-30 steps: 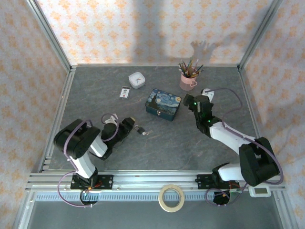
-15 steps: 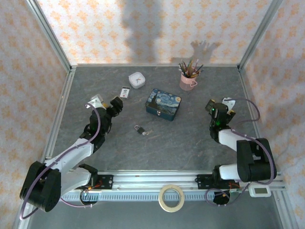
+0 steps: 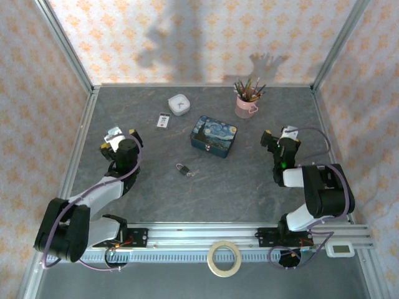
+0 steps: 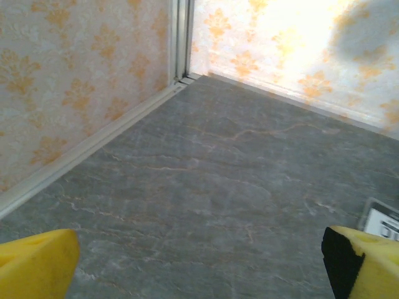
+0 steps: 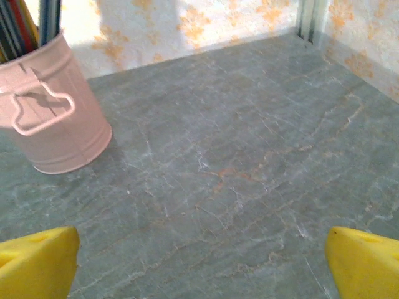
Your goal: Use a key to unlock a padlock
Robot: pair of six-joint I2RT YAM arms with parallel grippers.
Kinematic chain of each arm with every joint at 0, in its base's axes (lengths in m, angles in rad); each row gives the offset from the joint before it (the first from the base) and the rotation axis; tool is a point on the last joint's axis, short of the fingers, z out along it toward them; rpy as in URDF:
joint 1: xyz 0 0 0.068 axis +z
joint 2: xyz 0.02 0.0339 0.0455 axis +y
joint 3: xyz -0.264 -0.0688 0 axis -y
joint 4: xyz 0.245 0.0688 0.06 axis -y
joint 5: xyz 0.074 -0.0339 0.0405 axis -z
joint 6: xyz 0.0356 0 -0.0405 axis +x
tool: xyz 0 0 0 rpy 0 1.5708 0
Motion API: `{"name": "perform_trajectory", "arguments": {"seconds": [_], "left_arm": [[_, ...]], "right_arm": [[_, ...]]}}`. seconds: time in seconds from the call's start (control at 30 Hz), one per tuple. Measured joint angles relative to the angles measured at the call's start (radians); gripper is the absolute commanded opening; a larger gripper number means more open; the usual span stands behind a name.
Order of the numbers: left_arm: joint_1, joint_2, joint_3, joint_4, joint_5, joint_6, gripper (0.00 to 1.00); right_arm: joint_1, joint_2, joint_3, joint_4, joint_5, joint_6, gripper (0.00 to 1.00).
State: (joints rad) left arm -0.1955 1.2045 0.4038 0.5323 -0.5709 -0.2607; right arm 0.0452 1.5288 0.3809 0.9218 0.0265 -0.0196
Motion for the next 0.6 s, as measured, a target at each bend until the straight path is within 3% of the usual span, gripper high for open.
{"name": "perform_trajectory", "arguments": {"seconds": [0.27, 0.47, 0.6], "left_arm": [[0.013, 0.207, -0.043, 0.230, -0.012, 0.108, 0.99], [0.026, 0.238, -0.075, 0.421, 0.092, 0.221, 0.99], [0.061, 0.267, -0.195, 0.661, 0.147, 0.251, 1.00]], "right_arm": [[-0.008, -0.002, -0.158, 0.205, -0.026, -0.005, 1.00], [-0.010, 0.000, -0.164, 0.264, -0.024, -0.005, 1.00], [-0.010, 0.000, -0.164, 0.276, -0.024, -0.005, 1.00]]}}
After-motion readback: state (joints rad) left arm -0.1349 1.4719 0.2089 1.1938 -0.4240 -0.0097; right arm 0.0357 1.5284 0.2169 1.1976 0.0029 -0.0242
